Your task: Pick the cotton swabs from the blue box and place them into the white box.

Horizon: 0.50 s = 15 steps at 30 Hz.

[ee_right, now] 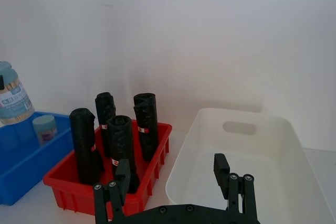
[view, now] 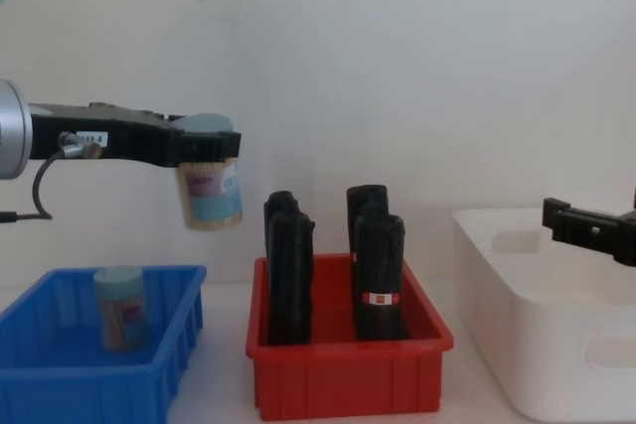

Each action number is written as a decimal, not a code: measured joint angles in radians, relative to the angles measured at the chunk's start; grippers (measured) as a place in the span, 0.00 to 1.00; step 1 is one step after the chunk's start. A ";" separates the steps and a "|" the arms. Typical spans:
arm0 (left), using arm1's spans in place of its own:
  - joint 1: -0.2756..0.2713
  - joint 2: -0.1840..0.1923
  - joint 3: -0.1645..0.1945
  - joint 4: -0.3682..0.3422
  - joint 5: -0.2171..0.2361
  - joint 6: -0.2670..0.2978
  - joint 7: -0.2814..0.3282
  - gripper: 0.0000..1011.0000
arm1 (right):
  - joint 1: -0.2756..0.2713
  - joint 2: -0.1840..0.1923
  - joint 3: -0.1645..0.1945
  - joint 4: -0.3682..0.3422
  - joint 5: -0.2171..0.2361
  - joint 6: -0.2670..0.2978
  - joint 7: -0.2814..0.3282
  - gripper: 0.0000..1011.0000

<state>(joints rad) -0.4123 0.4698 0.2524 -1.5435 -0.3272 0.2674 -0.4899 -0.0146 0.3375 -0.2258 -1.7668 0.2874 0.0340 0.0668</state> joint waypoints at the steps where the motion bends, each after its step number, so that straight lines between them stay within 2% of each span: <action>1: -0.001 0.000 0.001 -0.004 -0.002 0.002 -0.009 0.66 | 0.000 0.000 0.000 0.000 0.000 0.000 0.000 0.99; 8: -0.009 0.003 0.011 -0.042 -0.016 0.026 -0.113 0.66 | 0.000 0.000 0.000 0.000 0.000 0.000 0.000 0.99; 15: -0.015 0.002 0.023 -0.069 -0.026 0.045 -0.177 0.66 | 0.000 0.000 0.000 0.000 0.000 0.000 0.000 0.99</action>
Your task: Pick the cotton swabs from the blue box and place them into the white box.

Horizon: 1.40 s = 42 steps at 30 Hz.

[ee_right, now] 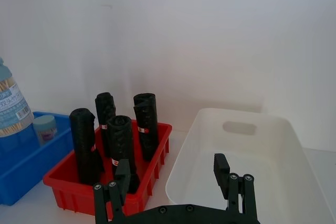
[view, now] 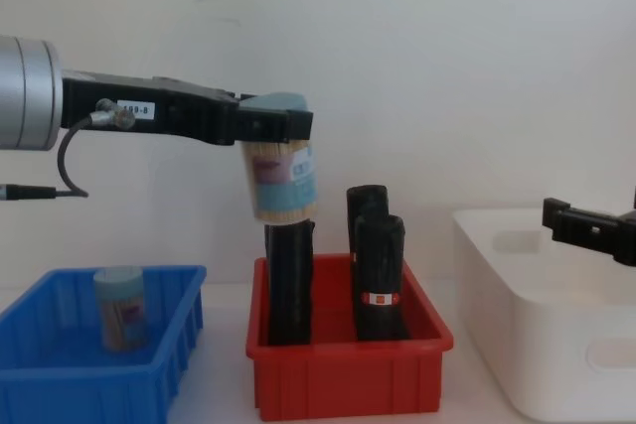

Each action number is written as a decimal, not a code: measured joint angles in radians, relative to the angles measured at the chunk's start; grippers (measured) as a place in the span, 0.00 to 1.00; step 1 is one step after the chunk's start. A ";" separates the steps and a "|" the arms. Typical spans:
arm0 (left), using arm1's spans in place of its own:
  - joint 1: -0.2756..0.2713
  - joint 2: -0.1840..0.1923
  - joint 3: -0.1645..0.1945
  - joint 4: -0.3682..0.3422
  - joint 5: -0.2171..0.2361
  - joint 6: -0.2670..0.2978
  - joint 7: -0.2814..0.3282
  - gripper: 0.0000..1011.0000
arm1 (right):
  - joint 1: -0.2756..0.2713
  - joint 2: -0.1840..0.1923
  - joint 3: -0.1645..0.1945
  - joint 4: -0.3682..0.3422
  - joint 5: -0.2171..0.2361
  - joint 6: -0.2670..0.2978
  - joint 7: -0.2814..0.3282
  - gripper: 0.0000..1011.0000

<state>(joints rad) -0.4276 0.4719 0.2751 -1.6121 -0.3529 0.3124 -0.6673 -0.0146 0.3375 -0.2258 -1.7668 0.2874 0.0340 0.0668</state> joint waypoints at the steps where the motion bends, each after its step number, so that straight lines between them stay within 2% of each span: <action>1: -0.001 0.000 0.002 -0.006 -0.002 0.004 -0.012 0.66 | 0.000 0.000 0.000 0.000 0.000 0.000 0.000 0.99; 11: -0.006 -0.002 0.012 -0.030 -0.009 0.022 -0.064 0.66 | 0.000 0.001 0.000 -0.001 -0.002 -0.002 0.014 0.99; 17: -0.007 -0.002 0.015 -0.037 -0.012 0.028 -0.079 0.66 | 0.002 0.006 -0.002 -0.006 -0.011 -0.008 0.057 0.99; 28: -0.008 -0.003 0.018 -0.044 -0.014 0.034 -0.095 0.66 | 0.009 0.025 -0.007 -0.028 -0.028 -0.022 0.177 0.99; 42: -0.009 -0.003 0.020 -0.047 -0.016 0.036 -0.102 0.66 | 0.038 0.047 -0.018 -0.068 -0.046 -0.031 0.377 0.99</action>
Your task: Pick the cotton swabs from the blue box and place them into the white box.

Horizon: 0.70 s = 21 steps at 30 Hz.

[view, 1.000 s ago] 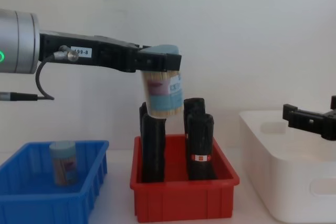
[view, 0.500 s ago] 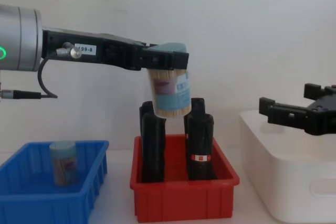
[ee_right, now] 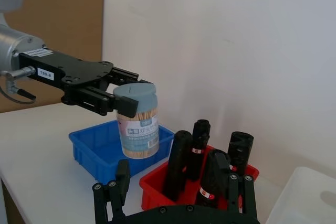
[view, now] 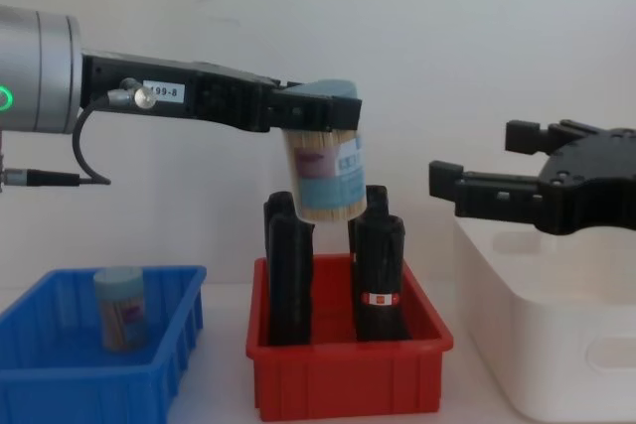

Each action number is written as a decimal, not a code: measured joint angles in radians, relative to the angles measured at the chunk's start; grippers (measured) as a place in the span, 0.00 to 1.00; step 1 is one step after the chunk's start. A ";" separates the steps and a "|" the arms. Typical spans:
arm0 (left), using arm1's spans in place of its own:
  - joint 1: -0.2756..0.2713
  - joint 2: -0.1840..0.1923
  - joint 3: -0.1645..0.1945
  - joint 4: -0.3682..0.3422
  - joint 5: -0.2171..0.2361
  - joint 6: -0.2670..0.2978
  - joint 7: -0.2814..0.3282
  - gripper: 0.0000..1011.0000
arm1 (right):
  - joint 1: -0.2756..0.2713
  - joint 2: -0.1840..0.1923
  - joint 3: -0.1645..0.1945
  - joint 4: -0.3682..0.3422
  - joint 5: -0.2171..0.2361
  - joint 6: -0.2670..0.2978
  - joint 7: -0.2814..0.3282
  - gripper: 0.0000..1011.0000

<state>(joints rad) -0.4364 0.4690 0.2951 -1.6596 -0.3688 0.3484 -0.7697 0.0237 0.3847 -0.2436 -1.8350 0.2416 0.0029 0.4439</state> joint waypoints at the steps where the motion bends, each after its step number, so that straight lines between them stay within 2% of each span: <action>1: 0.000 0.000 0.000 0.000 0.000 0.000 0.000 0.66 | 0.003 0.000 -0.001 -0.001 -0.001 0.001 0.011 0.99; 5: 0.000 0.000 0.000 0.000 0.000 0.001 -0.001 0.66 | 0.029 -0.002 -0.010 -0.005 -0.014 0.012 0.078 0.99; 12: 0.000 0.000 0.000 -0.001 0.000 0.001 -0.002 0.66 | 0.074 -0.020 -0.027 0.008 -0.044 0.034 0.153 0.99; 21: 0.000 0.000 0.000 -0.001 0.000 0.001 -0.003 0.66 | 0.120 -0.043 -0.044 0.042 -0.080 0.054 0.204 0.99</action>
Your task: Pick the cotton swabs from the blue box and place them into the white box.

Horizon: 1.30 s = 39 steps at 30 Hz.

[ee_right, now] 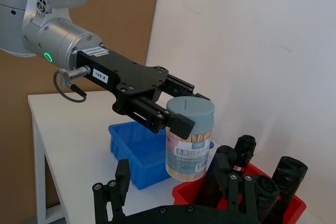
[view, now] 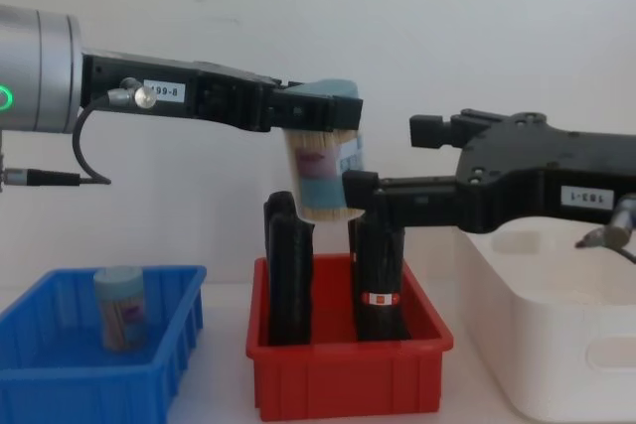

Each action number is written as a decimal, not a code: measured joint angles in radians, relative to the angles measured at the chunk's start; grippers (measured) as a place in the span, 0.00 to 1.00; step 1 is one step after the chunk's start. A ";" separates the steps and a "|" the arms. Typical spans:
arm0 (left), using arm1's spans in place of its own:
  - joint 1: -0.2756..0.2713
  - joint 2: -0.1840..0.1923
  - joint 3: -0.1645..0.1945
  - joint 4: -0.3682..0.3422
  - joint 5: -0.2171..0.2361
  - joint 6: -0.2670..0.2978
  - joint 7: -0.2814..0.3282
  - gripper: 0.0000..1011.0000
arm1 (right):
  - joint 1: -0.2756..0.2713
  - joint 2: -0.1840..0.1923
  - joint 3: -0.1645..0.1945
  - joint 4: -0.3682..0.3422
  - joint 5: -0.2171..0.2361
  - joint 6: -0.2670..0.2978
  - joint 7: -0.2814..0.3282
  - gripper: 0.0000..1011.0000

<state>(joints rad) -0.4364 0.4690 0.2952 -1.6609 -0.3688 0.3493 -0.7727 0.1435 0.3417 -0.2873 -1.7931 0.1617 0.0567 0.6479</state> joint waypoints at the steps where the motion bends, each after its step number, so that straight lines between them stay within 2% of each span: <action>1: 0.000 0.000 0.000 0.000 0.000 0.000 0.000 0.66 | 0.006 -0.002 -0.002 0.006 -0.005 0.003 0.004 0.99; 9: 0.000 0.000 0.000 0.000 0.000 0.000 0.000 0.66 | 0.024 -0.007 -0.007 0.031 -0.016 0.015 0.011 0.99; 17: 0.000 0.000 0.000 0.000 0.000 0.000 0.000 0.66 | 0.035 -0.010 -0.010 0.054 -0.008 0.018 0.002 0.99; 30: 0.000 0.000 0.000 0.000 0.000 0.000 0.000 0.66 | 0.072 -0.037 -0.020 0.119 0.017 0.004 -0.007 0.99; 39: 0.000 0.000 0.000 0.000 0.000 0.000 0.000 0.66 | 0.105 -0.061 -0.035 0.162 0.013 -0.008 0.018 0.99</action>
<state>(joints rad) -0.4364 0.4690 0.2952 -1.6608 -0.3686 0.3491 -0.7726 0.2482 0.2808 -0.3223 -1.6309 0.1751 0.0486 0.6663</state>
